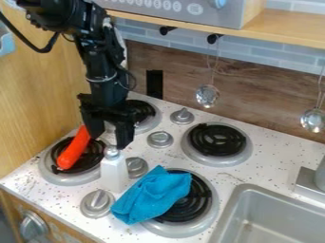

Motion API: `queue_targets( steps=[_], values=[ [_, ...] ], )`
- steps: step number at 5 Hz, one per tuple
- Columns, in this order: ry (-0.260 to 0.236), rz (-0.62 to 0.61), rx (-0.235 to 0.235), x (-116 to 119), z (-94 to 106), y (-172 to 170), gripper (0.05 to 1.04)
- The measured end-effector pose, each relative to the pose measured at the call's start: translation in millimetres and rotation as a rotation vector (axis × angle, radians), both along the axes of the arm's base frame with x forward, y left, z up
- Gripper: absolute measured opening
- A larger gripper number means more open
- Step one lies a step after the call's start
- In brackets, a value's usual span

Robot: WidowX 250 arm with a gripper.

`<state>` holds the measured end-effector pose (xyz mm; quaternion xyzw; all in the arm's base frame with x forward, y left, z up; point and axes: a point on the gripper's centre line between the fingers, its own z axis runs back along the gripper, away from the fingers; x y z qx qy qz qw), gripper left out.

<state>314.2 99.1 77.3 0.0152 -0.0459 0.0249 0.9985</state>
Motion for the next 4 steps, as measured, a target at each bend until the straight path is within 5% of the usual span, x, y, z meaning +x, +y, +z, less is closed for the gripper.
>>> queue_targets(
  steps=[4],
  values=[
    [0.009, -0.041, 0.078, -11, -17.3, 2, 1.005]
  ],
)
